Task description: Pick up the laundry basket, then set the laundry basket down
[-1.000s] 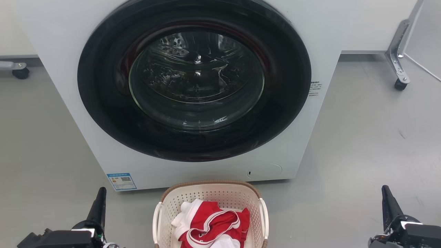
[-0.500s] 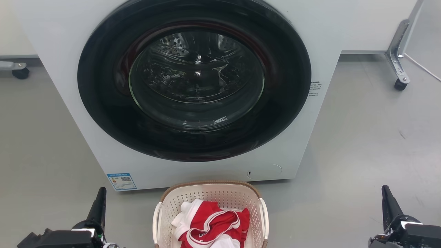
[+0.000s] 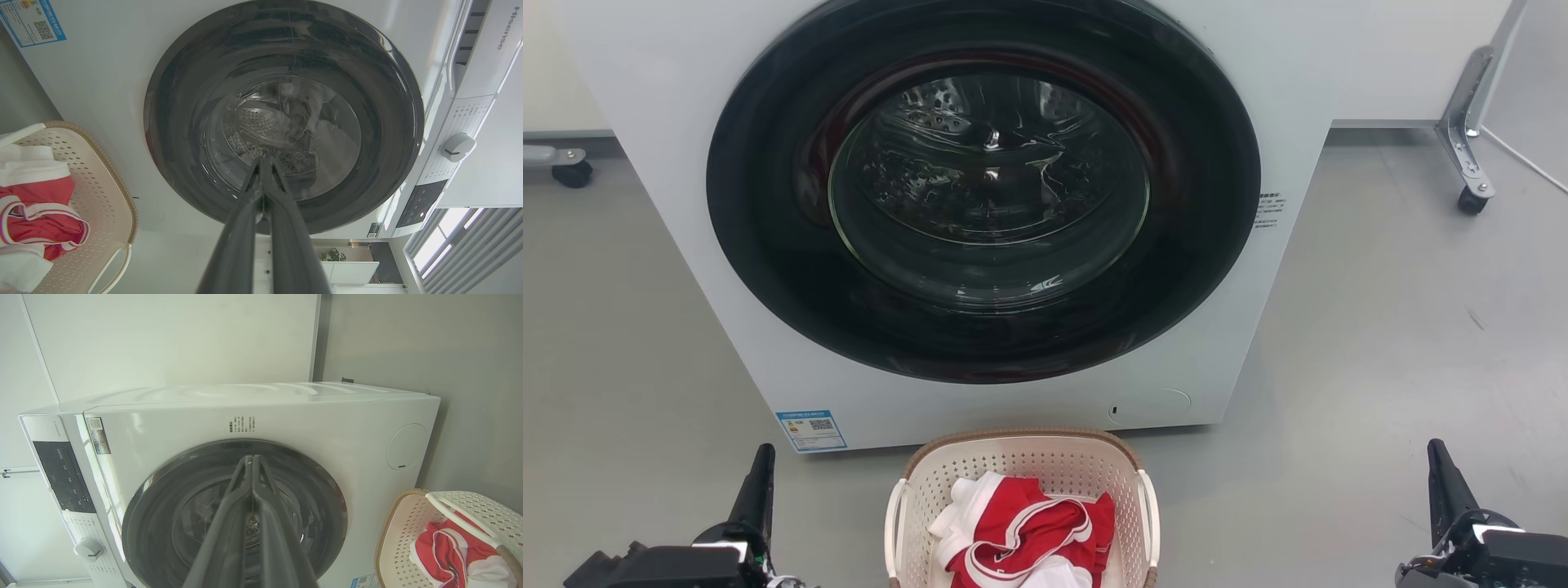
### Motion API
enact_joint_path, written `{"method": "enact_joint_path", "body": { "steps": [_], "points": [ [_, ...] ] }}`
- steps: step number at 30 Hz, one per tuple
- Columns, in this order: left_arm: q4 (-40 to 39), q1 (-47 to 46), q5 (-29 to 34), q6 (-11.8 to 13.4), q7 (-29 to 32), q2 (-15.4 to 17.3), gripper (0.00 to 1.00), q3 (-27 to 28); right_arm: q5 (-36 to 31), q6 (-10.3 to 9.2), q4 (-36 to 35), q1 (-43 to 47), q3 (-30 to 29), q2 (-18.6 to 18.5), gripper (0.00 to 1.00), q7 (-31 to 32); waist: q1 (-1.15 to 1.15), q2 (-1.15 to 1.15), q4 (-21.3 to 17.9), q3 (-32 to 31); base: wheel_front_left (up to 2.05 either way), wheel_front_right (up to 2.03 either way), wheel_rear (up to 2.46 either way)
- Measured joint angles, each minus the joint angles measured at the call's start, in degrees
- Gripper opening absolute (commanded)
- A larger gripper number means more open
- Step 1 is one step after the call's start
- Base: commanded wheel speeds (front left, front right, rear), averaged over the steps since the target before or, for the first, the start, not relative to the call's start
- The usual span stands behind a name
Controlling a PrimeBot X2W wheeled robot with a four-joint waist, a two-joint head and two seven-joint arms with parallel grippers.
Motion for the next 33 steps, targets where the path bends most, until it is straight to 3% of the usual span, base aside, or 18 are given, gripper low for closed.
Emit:
{"method": "enact_joint_path", "body": {
  "steps": [33],
  "points": [
    [-0.01,0.00,0.00,0.00,0.00,0.00,0.00,0.00,0.01,0.00,-0.02,0.00,0.00,0.00,0.00,0.00,0.00,0.00,0.00,0.00,0.00,0.00,0.00]
  ]
}}
